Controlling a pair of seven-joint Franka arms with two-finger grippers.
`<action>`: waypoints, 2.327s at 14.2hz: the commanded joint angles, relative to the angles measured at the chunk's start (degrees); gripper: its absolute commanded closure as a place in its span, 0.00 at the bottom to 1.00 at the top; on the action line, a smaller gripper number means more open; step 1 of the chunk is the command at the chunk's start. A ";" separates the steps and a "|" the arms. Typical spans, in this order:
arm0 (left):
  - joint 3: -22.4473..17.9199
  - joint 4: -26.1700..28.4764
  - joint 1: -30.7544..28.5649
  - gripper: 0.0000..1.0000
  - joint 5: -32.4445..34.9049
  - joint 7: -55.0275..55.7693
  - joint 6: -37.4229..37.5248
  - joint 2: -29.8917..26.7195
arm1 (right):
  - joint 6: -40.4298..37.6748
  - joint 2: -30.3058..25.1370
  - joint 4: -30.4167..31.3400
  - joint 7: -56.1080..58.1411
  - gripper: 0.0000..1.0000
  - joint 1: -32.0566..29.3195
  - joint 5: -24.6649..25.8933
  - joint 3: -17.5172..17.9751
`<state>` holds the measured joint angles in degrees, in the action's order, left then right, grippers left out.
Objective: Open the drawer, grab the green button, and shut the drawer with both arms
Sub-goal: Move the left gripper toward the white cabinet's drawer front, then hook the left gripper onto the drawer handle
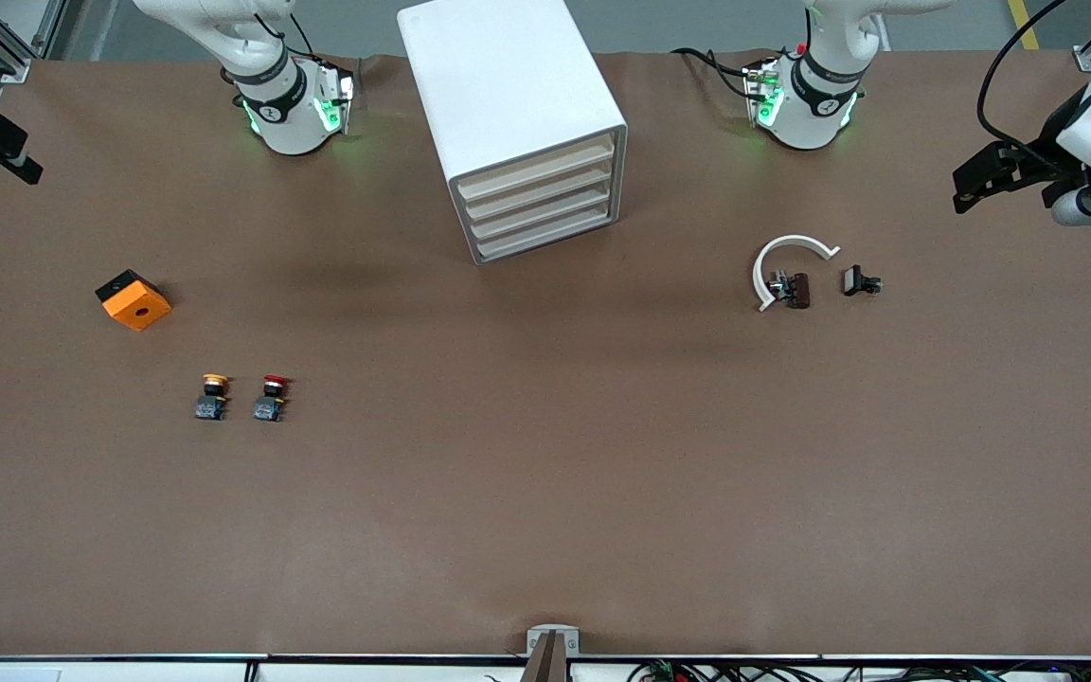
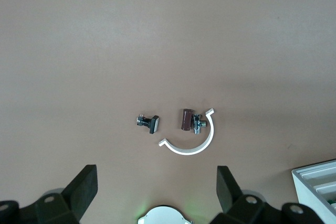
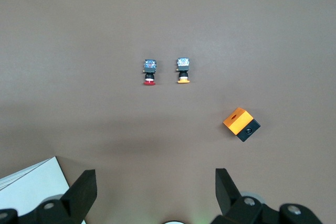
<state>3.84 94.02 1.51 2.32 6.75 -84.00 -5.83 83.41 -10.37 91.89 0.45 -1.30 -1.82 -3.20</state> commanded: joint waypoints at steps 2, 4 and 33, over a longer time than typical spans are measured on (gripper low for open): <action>0.12 -1.99 -0.55 0.00 0.14 0.37 1.38 0.47 | -0.18 -0.53 -0.22 -0.01 0.00 -1.16 -0.99 0.65; -0.14 -3.05 -0.72 0.00 0.23 0.37 1.38 1.17 | -0.97 -0.53 -0.22 0.25 0.00 -1.25 -0.90 0.56; 1.44 -14.48 25.90 0.00 -12.31 96.25 -10.74 48.63 | -1.06 2.02 -0.66 1.05 0.00 -3.44 0.42 0.47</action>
<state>5.66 81.55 26.26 -7.27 99.89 -95.16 40.60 82.99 -9.22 92.00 1.54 -3.49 -1.43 -3.56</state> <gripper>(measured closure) 0.000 0.000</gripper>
